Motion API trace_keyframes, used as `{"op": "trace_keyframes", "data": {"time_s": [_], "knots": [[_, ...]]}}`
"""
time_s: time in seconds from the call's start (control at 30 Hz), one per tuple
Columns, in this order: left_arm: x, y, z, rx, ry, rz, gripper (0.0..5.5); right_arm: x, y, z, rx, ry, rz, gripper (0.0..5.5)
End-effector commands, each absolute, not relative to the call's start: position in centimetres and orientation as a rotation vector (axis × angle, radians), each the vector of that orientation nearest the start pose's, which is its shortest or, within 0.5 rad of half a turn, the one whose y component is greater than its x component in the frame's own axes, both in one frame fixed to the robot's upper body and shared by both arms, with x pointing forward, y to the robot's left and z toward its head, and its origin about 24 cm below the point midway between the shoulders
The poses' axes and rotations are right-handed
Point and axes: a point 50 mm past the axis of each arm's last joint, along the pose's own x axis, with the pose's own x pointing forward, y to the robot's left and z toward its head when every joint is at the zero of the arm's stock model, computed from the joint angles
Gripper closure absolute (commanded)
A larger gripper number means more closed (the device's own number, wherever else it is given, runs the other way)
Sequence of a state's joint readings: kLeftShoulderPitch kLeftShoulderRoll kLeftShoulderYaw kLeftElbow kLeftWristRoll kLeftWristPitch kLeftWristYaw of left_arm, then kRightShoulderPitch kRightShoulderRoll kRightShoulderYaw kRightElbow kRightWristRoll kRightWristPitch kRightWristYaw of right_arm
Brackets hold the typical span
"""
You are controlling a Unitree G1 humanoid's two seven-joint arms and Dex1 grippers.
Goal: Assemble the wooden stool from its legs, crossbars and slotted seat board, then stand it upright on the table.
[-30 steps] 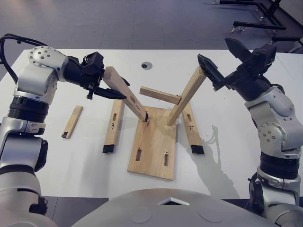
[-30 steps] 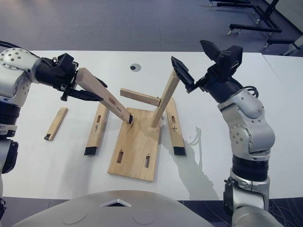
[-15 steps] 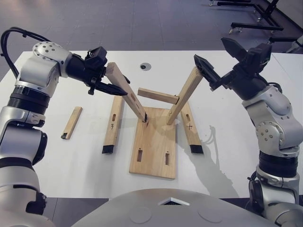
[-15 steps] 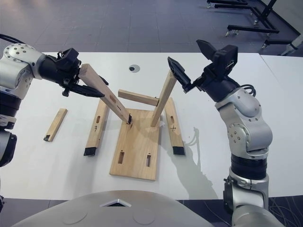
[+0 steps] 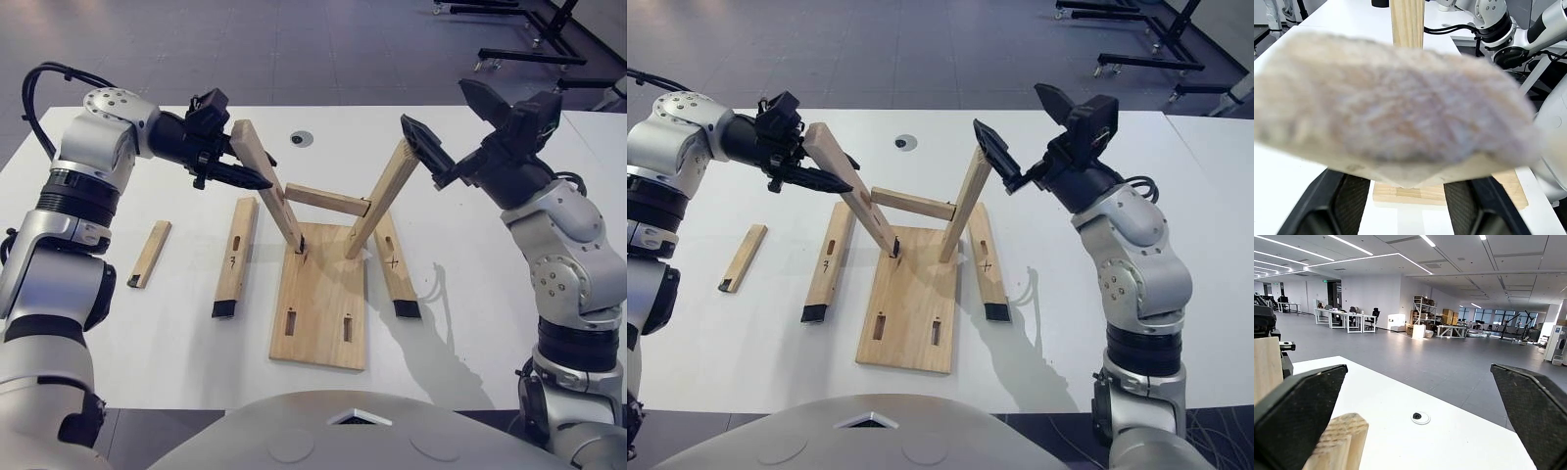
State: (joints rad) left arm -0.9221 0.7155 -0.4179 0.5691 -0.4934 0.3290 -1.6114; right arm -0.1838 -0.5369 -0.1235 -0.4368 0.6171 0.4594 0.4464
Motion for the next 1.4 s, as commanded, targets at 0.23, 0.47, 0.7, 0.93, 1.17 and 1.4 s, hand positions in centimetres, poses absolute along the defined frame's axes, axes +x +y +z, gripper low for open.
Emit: {"op": "trace_keyframes", "data": {"time_s": [0.23, 0.47, 0.7, 0.93, 1.17, 1.4], "knots": [[32.8, 18.8, 12.9, 0.137, 0.665, -1.567, 3.46, 25.1, -17.8, 13.9, -0.005, 0.048, 0.688, 0.1], [32.7, 18.7, 12.7, 0.168, 0.693, -1.578, 3.46, 24.9, -18.1, 16.9, 0.096, -0.11, 0.773, 0.1], [32.8, 18.7, 12.8, 0.191, 0.706, -1.584, 3.46, 25.3, -18.5, 21.7, 0.096, -0.324, 0.816, 0.1], [32.7, 18.6, 12.7, 0.209, 0.724, -1.594, 3.46, 25.3, -17.4, 17.2, 0.001, -0.053, 0.901, 0.1], [32.8, 18.0, 12.6, 0.237, 0.739, -1.615, 3.46, 25.1, -17.2, 16.2, -0.015, 0.032, 0.95, 0.1], [33.0, 17.9, 12.3, 0.259, 0.764, -1.61, 3.46, 25.5, -17.4, 16.6, -0.156, 0.115, 1.026, 0.1]]}}
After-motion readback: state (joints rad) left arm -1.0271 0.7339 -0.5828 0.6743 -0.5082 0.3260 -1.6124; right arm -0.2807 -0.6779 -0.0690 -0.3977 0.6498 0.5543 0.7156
